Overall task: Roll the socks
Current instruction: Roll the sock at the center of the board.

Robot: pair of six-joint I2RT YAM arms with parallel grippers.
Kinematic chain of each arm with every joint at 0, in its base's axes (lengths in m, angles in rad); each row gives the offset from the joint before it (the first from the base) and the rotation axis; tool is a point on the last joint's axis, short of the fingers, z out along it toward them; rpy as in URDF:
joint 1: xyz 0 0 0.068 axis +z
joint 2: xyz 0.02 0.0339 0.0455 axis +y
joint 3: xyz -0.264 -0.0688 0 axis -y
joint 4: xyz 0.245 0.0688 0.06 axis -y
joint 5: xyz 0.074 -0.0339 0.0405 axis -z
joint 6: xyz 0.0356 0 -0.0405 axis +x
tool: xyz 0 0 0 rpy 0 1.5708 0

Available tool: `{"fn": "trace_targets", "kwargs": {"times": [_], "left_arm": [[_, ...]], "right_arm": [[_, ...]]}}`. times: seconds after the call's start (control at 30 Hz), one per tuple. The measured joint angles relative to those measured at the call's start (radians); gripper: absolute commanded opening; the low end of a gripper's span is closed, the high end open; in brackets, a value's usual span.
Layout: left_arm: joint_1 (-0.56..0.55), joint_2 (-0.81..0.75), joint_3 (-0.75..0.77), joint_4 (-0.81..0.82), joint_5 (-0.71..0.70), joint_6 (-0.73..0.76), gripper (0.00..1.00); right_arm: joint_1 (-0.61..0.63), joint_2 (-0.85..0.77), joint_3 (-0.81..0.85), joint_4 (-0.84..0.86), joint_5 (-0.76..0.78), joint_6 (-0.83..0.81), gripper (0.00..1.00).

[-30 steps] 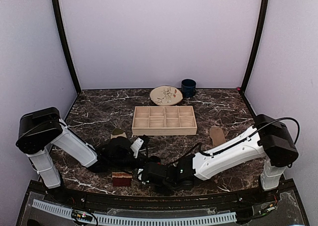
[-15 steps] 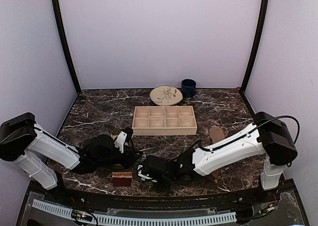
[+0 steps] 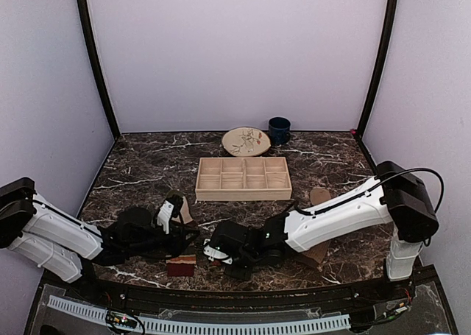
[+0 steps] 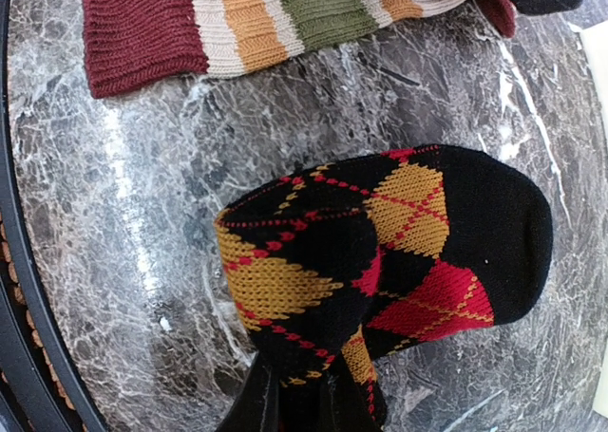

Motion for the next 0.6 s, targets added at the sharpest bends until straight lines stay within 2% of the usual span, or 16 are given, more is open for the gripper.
{"fn": "trace_targets", "kwargs": {"times": [0.6], "left_arm": [[-0.064, 0.003, -0.036, 0.04, 0.089, 0.084, 0.36]], "right_arm": [[-0.09, 0.044, 0.116, -0.098, -0.235, 0.0, 0.01]]}}
